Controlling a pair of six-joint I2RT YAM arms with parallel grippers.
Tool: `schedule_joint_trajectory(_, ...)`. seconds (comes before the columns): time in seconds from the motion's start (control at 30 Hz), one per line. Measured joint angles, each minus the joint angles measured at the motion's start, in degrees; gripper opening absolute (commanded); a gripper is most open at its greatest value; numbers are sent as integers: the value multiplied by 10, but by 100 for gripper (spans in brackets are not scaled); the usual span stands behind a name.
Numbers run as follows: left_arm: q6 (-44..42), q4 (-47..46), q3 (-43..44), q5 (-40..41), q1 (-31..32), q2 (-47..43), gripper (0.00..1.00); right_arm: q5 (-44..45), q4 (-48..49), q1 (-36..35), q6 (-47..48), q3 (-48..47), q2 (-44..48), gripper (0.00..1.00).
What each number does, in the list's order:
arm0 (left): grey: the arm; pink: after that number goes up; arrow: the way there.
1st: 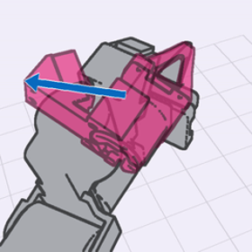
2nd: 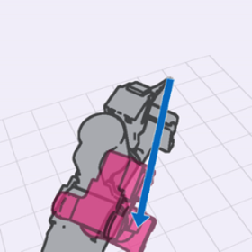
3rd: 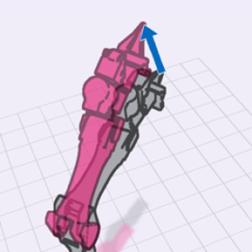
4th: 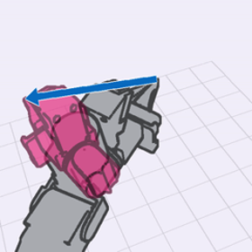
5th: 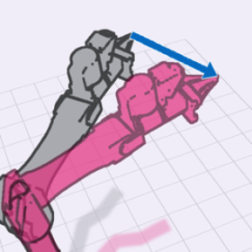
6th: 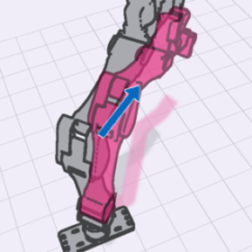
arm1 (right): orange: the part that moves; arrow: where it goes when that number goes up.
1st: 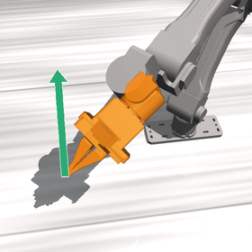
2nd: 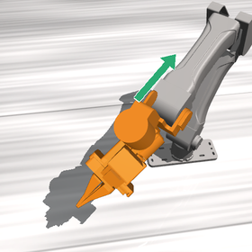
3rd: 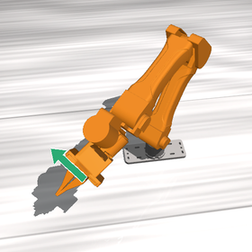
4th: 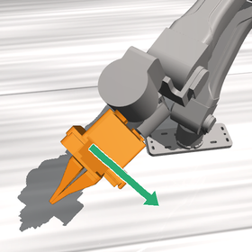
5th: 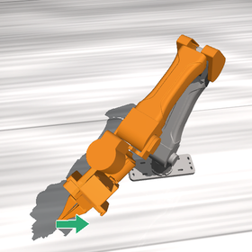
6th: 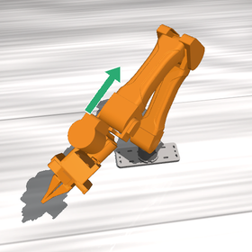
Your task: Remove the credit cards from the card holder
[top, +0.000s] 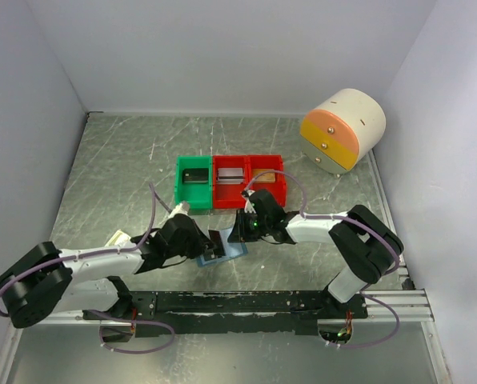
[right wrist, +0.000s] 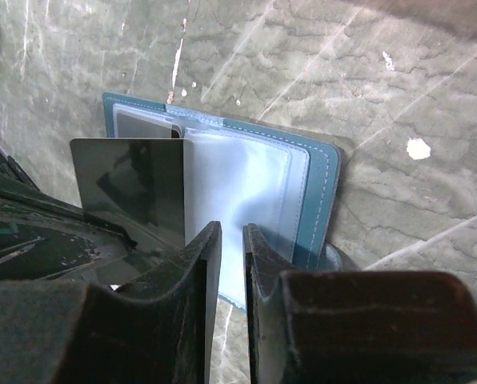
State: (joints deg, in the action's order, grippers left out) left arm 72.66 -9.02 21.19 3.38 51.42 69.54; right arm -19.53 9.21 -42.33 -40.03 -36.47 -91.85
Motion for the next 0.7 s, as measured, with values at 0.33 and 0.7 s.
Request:
schedule_joint_trajectory(0.33, -66, 64, 23, 9, 0, -48, 7, 9, 10, 2, -1, 46, 107, 46)
schedule_joint_trajectory(0.7, -158, 141, 57, 45, 0, -167, 7, 36, 109, 3, 0, 122, 241, 61)
